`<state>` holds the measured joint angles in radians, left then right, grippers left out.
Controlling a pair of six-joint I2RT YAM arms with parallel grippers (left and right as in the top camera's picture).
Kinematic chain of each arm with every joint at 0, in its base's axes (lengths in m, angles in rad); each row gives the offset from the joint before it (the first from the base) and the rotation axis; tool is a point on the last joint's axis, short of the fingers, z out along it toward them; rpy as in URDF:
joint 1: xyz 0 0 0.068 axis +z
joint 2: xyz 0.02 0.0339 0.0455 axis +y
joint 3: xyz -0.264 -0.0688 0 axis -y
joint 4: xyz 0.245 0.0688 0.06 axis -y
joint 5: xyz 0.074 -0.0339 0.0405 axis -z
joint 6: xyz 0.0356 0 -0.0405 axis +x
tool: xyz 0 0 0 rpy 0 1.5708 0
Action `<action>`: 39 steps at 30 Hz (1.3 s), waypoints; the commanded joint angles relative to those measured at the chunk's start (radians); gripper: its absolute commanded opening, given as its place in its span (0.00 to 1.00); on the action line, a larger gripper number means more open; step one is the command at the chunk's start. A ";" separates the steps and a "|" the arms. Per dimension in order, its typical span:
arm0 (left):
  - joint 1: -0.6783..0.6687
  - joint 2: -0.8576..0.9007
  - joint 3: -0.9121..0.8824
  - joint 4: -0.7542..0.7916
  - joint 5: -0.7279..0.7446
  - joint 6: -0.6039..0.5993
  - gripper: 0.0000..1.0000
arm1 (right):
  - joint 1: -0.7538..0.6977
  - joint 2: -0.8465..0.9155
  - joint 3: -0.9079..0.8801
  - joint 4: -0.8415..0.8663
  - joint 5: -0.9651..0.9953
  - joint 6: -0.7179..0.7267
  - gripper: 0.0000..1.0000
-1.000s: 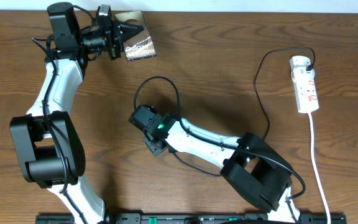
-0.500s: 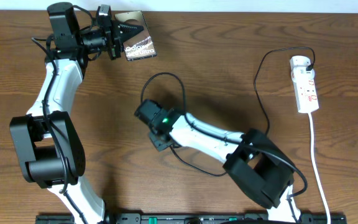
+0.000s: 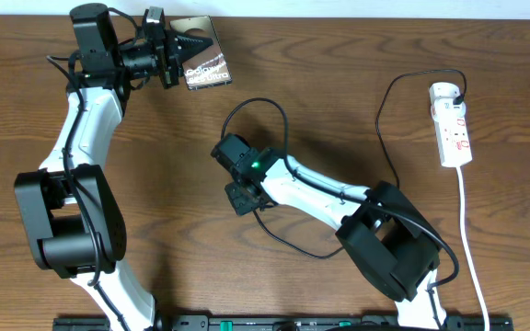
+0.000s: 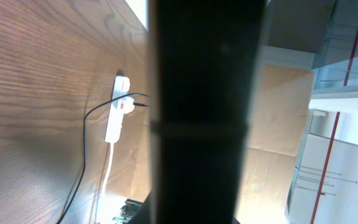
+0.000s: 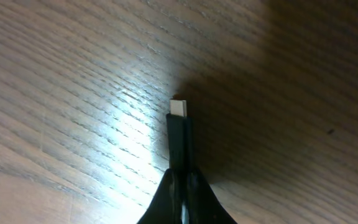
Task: Plug charger to phone and switch on socket
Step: 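Grasp the USB-C plug with the right gripper, then lift the plug and carry it toward the phone's bottom port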
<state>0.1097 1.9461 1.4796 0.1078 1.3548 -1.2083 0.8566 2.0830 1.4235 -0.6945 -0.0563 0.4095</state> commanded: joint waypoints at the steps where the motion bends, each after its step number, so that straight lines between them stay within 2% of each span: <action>1: 0.002 0.000 0.020 0.005 0.021 0.028 0.07 | -0.056 0.013 0.020 -0.002 -0.018 0.025 0.01; 4: 0.002 0.000 0.020 0.005 0.021 0.079 0.07 | -0.114 -0.027 0.022 0.000 -0.107 0.008 0.01; 12: -0.005 0.000 0.020 0.005 0.048 0.211 0.07 | -0.335 -0.148 0.022 0.023 -0.504 -0.172 0.01; 17: -0.027 0.000 0.020 0.005 0.078 0.243 0.07 | -0.410 -0.139 0.008 -0.014 -0.526 -0.191 0.01; 22: -0.057 0.000 0.020 0.006 0.096 0.262 0.07 | -0.416 -0.124 -0.027 -0.013 -0.530 -0.209 0.01; 26: -0.076 0.000 0.020 0.005 0.144 0.292 0.07 | -0.417 -0.121 -0.031 -0.002 -0.613 -0.262 0.01; 29: -0.077 0.000 0.020 0.005 0.153 0.291 0.07 | -0.436 -0.124 -0.031 0.003 -0.654 -0.263 0.01; 32: -0.076 0.000 0.020 0.005 0.129 0.278 0.07 | -0.472 -0.124 -0.031 0.006 -0.775 -0.319 0.01; 39: -0.082 0.000 0.020 0.005 -0.021 0.101 0.07 | -0.503 -0.153 -0.030 0.059 -0.884 -0.332 0.01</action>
<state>0.0296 1.9461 1.4796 0.1078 1.3979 -1.0080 0.3580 1.9469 1.3991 -0.6556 -0.8276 0.1112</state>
